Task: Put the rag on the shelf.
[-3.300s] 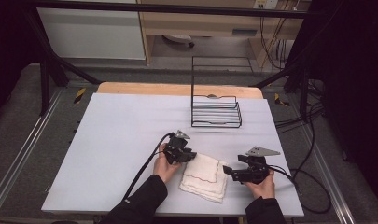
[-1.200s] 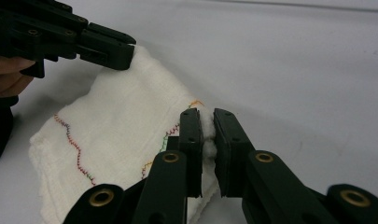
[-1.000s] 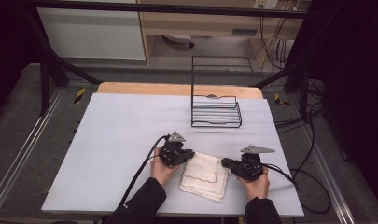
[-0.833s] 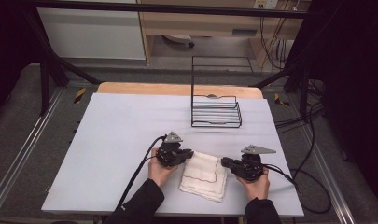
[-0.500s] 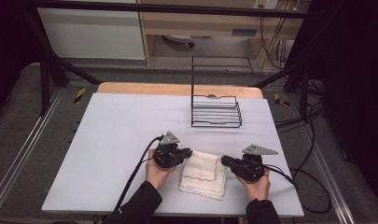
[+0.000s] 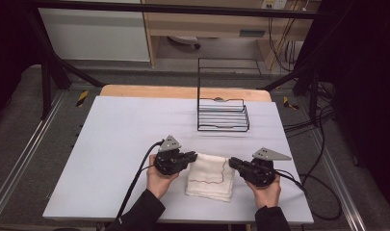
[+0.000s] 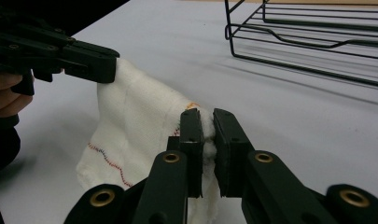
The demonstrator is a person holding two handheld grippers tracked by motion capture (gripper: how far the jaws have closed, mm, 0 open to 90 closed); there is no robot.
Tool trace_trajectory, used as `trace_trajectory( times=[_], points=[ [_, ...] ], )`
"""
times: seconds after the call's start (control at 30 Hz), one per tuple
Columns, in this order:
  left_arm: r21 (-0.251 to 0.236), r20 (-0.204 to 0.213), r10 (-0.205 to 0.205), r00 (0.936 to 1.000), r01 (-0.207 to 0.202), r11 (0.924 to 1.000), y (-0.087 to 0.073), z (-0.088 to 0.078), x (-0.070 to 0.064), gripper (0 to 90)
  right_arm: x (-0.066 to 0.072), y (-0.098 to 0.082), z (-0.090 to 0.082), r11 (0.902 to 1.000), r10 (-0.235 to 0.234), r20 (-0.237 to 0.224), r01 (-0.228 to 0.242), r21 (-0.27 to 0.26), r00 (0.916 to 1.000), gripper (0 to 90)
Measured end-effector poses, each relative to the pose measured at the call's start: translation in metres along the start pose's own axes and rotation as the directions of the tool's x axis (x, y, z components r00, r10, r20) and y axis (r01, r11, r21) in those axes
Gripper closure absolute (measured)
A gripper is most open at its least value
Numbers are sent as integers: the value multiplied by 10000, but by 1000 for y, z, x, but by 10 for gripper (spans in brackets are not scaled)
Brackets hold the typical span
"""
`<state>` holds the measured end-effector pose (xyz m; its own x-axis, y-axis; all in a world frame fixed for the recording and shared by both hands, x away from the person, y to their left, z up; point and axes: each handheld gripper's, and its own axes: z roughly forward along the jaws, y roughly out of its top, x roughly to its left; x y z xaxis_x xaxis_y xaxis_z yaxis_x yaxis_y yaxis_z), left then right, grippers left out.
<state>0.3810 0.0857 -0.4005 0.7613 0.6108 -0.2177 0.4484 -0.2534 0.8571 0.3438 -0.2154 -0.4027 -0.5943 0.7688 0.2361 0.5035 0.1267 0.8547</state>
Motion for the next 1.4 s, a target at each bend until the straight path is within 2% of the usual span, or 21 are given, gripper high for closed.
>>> trace_trajectory(
  times=[0.43,0.67,0.97,1.4],
  points=[
    [-499,49,41,10000,-38,9987,7,-12,-8,828,6,9,-10,9985,-345,87,349,-431,9994,828],
    [-725,-63,105,9999,-109,9973,10,-15,-10,827,8,12,-14,9968,-456,121,463,-646,9989,828],
    [-1209,-86,131,9999,-141,9926,19,-24,-13,829,14,23,-22,9918,-729,210,747,-1041,9971,829],
    [-1755,-258,391,9989,-431,9835,36,-32,-21,830,19,39,-33,9801,-1094,530,1166,-1607,9926,831]
  ],
)
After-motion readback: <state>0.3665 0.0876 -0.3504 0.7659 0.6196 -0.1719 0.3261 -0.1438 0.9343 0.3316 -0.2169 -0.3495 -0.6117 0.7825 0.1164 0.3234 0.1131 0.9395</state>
